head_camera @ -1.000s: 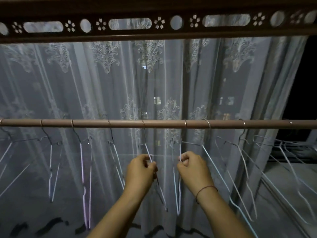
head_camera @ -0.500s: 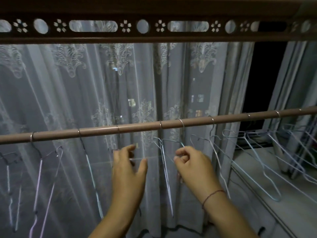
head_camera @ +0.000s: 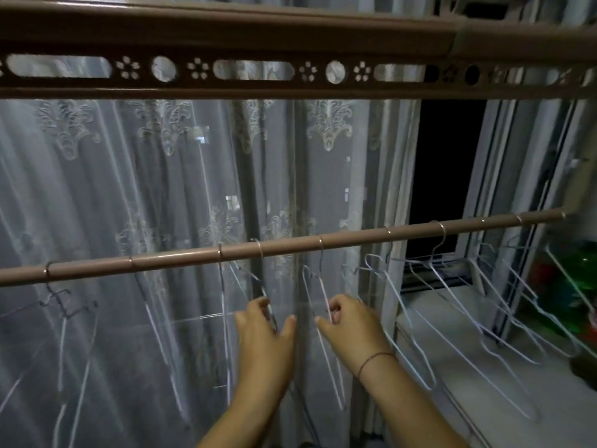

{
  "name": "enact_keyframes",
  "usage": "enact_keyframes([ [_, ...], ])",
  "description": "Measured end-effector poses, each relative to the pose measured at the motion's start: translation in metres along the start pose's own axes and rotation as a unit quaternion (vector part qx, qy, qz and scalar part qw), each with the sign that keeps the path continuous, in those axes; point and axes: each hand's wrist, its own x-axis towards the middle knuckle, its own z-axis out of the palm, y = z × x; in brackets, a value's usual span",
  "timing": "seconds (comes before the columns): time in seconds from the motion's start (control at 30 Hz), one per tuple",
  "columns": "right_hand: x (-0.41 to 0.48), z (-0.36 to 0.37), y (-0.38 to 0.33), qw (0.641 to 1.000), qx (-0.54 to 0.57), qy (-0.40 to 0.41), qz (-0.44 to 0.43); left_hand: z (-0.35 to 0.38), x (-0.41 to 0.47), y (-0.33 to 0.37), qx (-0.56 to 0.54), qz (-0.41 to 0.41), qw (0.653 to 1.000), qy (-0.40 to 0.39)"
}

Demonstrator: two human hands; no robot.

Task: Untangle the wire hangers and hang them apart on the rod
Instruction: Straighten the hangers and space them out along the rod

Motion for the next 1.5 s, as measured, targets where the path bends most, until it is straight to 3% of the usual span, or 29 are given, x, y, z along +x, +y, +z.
enact_keyframes([
  [0.17, 0.013, -0.006, 0.019, 0.998, 0.042, -0.001, -0.037, 0.022, 0.001, -0.003, 0.008, -0.033, 0.999, 0.031],
  [0.27, 0.018, -0.015, 0.029, 0.997, 0.057, 0.005, -0.057, 0.032, -0.003, 0.000, -0.045, -0.049, 0.997, 0.037],
  [0.87, 0.022, -0.040, 0.049, 0.994, 0.106, 0.012, -0.035, 0.064, -0.004, 0.002, -0.089, -0.040, 0.995, 0.022],
  [0.93, 0.020, -0.047, 0.049, 0.993, 0.100, 0.040, -0.037, 0.059, -0.005, 0.002, -0.047, -0.008, 0.997, 0.055],
  [1.03, 0.016, -0.064, 0.053, 0.987, 0.047, 0.146, -0.054, 0.052, -0.011, 0.011, -0.014, 0.073, 0.992, 0.100],
  [1.1, 0.018, -0.070, 0.061, 0.985, 0.016, 0.166, -0.035, 0.053, -0.014, 0.018, -0.022, 0.121, 0.989, 0.081],
  [1.17, 0.023, -0.073, 0.069, 0.992, -0.006, 0.129, 0.008, 0.061, -0.015, 0.025, -0.034, 0.140, 0.989, 0.044],
  [1.3, 0.028, -0.074, 0.079, 0.996, -0.006, 0.084, 0.032, 0.080, -0.008, 0.035, -0.048, 0.104, 0.993, -0.011],
  [1.5, 0.031, -0.084, 0.095, 0.996, 0.016, 0.083, 0.015, 0.099, -0.005, 0.044, -0.054, 0.081, 0.995, -0.015],
])
